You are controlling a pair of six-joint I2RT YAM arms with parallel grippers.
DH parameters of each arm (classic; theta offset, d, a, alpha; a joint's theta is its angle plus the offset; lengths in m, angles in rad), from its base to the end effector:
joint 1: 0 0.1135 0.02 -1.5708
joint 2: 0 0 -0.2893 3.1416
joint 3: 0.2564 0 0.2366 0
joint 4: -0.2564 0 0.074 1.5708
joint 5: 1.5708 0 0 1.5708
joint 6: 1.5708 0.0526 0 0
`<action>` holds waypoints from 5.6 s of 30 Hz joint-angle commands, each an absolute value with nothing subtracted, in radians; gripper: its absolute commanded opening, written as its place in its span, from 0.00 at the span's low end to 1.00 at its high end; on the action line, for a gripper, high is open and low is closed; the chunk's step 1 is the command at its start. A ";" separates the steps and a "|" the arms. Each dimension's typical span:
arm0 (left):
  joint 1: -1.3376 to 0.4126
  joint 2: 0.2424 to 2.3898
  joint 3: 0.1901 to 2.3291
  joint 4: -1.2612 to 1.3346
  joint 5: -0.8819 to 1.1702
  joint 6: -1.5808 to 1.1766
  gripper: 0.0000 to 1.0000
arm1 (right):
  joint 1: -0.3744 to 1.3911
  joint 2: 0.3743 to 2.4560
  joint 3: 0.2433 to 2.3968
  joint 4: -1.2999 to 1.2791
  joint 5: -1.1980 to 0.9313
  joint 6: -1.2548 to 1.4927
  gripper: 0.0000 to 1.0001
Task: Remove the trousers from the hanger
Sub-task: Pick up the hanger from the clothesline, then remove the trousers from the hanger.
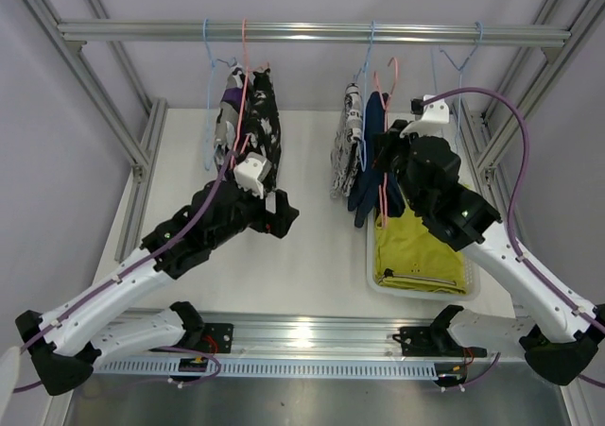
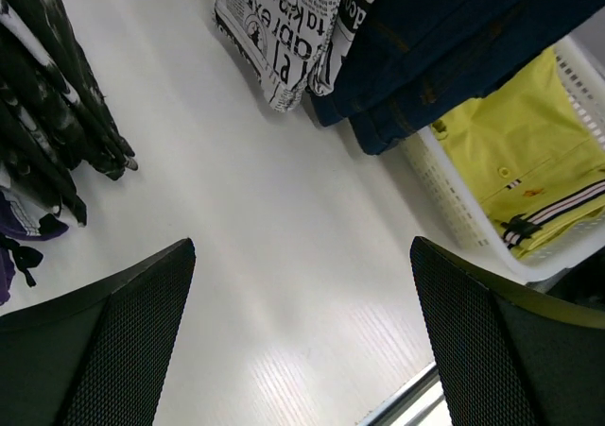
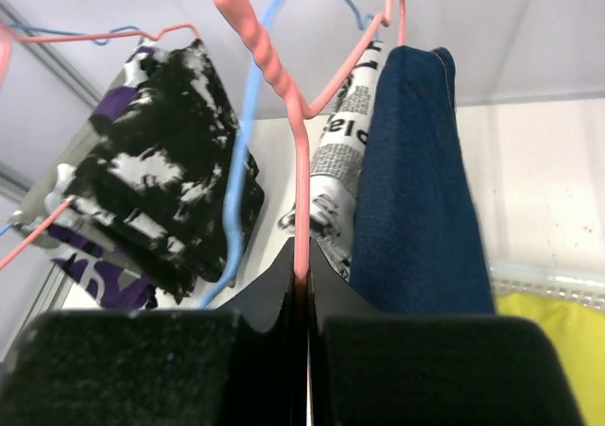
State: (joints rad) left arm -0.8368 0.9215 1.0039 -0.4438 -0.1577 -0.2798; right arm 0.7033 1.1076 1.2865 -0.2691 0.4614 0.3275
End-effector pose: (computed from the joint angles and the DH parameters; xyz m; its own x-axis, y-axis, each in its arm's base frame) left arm 0.1308 -0.1326 0.3780 -0.4030 0.0395 -0.9144 0.5448 0.8131 -0.2049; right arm 0.1874 0.1282 0.4612 -0.1425 0.2568 -0.9559 -0.2060 0.9369 0.2824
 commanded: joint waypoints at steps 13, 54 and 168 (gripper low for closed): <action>-1.054 0.716 0.854 -0.204 -0.414 -0.060 0.99 | 1.094 1.279 1.641 -0.252 1.092 0.236 0.00; -1.226 1.014 0.759 0.649 -0.509 0.118 1.00 | 1.137 1.371 1.832 -0.542 1.043 0.649 0.00; -1.227 0.719 0.603 0.453 -0.618 -0.057 0.01 | 1.235 1.091 1.428 -0.371 0.888 0.767 0.00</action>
State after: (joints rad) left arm -1.2278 0.7441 0.6163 0.3939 -0.6006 0.0040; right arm 1.2221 1.1168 1.3556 -0.4225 0.8661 0.8116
